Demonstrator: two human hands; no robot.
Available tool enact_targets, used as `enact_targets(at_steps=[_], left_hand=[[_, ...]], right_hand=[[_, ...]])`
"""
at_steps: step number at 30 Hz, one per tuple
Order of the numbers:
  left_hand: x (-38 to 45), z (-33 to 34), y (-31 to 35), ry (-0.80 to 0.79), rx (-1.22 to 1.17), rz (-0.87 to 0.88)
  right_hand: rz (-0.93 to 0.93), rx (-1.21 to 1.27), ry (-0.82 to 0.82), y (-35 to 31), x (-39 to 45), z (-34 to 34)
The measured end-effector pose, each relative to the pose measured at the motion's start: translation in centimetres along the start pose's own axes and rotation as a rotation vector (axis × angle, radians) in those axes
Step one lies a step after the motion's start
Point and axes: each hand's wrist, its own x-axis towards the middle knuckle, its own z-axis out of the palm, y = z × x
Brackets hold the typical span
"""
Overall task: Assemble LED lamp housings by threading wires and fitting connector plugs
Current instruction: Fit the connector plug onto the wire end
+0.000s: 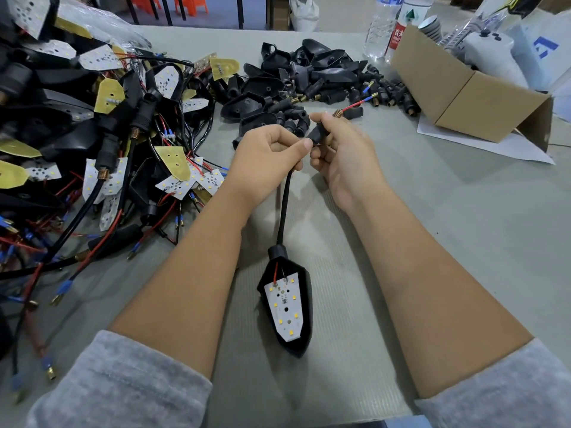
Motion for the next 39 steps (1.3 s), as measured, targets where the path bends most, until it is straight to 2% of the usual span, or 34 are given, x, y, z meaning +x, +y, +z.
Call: enact_targets(at_steps=[11,14,20,25,31,39], left_hand=[[-0.3,-0.3,0.5,-0.13,0.049,-0.074],[-0.2,-0.3,0.4,-0.128,0.092,-0.032],[-0.2,-0.3,0.3,-0.115,0.113,0.001],[-0.4,-0.2,0.7,-0.106,0.062,-0.018],[-0.7,-0.5,0.9,-0.226,0.052,-0.077],[-0.5,-0.2,0.7,-0.138,0.072,-0.024]], right_hand=[[-0.025,0.177,0.139,-0.2,0.6,-0.5],[-0.01,0.114,0.105,-0.1,0.6,-0.5],[-0.042,-0.199,0.012,0.4,0.3,0.1],[-0.044,-0.103,0.032,0.2,0.3,-0.2],[-0.037,0.073,0.114,-0.1,0.3,-0.4],[-0.035,-0.076,0.062,0.2,0.6,-0.3]])
